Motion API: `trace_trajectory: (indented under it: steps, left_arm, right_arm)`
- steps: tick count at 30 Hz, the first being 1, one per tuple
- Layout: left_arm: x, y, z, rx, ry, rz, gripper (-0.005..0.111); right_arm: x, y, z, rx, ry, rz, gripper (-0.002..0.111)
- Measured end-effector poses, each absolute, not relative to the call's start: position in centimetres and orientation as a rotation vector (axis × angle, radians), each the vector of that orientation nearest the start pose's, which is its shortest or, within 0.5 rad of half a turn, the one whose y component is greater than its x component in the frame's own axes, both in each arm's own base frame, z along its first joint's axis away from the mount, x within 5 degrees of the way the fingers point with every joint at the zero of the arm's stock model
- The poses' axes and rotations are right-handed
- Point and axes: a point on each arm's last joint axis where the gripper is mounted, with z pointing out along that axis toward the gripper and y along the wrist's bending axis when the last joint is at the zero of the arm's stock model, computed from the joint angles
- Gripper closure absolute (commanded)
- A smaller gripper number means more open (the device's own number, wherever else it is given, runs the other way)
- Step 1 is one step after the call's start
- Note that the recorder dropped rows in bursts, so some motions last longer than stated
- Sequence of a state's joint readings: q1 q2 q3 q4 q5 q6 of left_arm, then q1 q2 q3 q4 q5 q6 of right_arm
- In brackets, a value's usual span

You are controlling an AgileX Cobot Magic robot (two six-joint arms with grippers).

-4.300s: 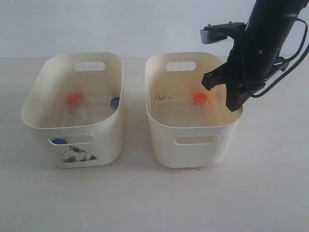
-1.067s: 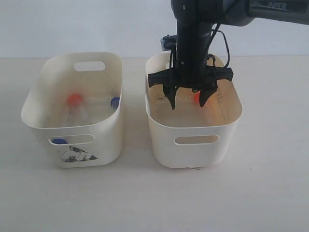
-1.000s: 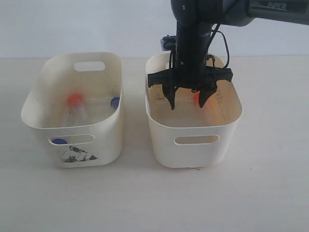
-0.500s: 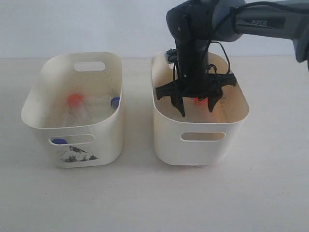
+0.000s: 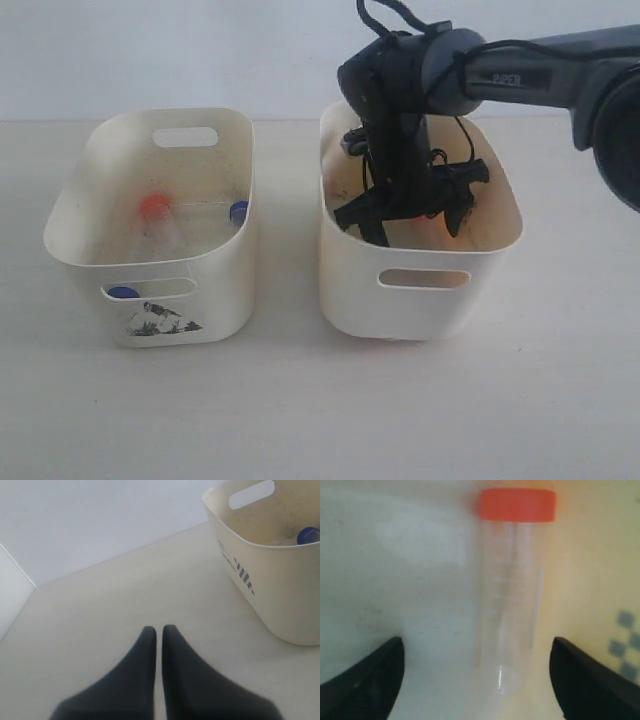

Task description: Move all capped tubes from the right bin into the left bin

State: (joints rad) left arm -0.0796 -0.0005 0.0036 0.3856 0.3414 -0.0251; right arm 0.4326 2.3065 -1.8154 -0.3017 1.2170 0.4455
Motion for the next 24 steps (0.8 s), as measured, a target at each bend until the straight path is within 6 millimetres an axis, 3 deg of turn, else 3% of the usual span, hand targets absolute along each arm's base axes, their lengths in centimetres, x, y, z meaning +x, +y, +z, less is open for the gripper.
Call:
trace_trajectory:
  steps: [8, 13, 19, 24]
  left_arm:
    - [5.4, 0.7, 18.3, 0.289, 1.79, 0.299, 0.102]
    - [5.4, 0.7, 18.3, 0.289, 1.79, 0.299, 0.102]
    - [5.4, 0.7, 18.3, 0.289, 1.79, 0.299, 0.102]
    - [5.4, 0.7, 18.3, 0.289, 1.79, 0.299, 0.102]
  right_arm:
    - [42.6, 17.2, 13.2, -0.148, 3.033, -0.416, 0.022]
    - [42.5, 17.9, 12.8, -0.103, 3.071, -0.316, 0.022]
    - [42.2, 18.3, 12.6, -0.052, 3.111, -0.216, 0.029]
    - [42.3, 18.3, 12.5, -0.018, 3.118, -0.186, 0.041]
